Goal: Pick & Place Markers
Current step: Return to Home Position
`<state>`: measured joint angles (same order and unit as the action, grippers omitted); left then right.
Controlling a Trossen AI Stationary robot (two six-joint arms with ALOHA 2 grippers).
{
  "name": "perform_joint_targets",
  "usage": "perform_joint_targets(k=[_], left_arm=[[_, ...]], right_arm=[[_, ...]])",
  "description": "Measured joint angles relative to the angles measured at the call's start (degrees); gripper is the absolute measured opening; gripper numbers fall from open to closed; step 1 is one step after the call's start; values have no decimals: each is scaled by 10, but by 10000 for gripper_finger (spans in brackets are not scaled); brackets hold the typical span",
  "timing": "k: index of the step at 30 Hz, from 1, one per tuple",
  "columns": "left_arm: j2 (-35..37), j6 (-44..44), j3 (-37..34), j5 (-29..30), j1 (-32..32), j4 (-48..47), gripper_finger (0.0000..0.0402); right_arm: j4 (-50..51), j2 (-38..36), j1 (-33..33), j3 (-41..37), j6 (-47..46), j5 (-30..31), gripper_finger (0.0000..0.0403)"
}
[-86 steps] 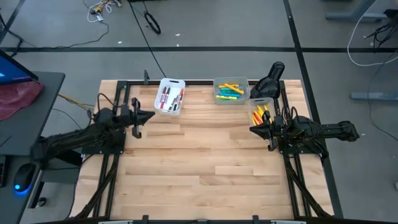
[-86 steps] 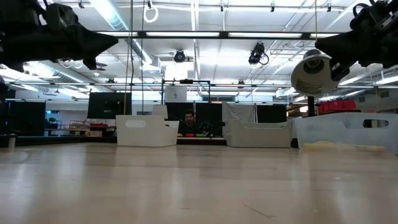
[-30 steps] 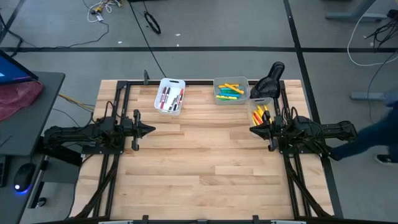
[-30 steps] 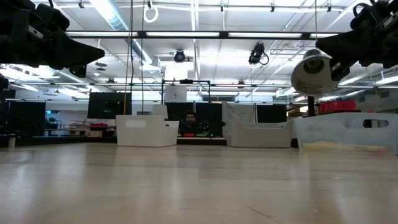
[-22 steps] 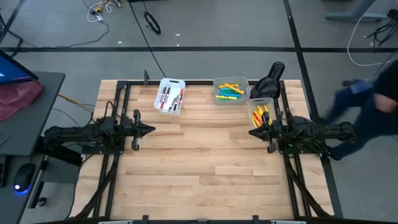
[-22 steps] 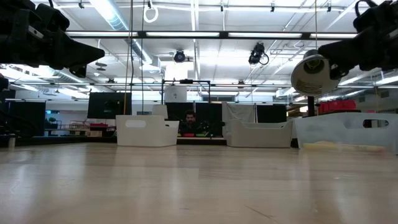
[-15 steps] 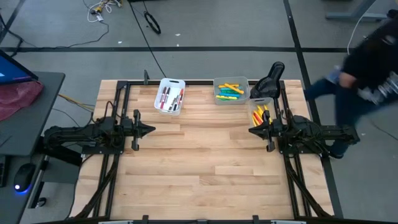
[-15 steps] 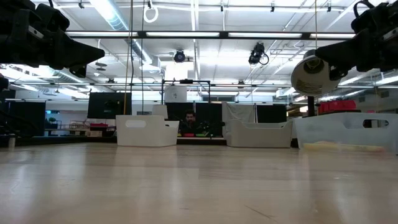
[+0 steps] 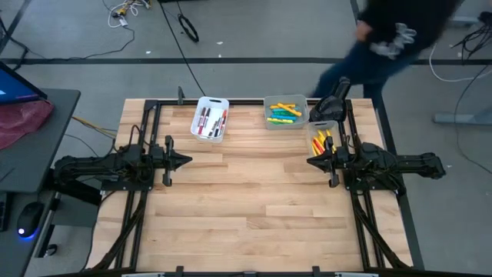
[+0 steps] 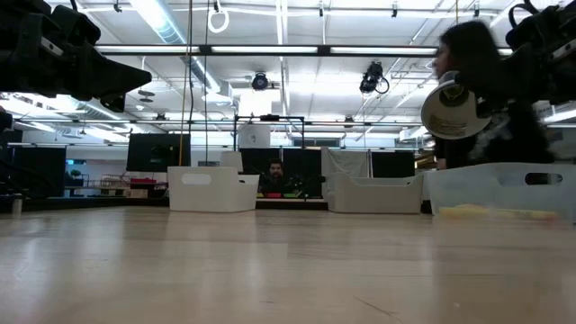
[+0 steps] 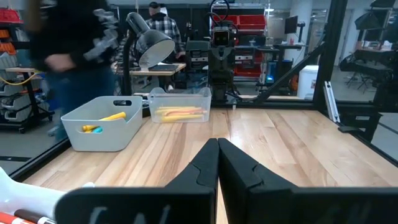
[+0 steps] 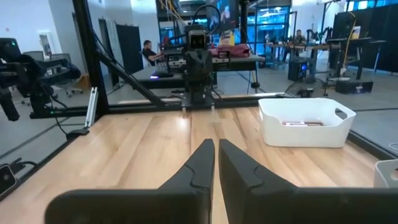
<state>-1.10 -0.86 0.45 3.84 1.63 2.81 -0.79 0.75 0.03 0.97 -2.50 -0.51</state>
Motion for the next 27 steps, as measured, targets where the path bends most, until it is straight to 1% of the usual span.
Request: perform_joint_targets(k=[27], left_arm=[[2,0,0,-1,0,-9,12]], right_arm=[[0,0,0,0,0,0,27]])
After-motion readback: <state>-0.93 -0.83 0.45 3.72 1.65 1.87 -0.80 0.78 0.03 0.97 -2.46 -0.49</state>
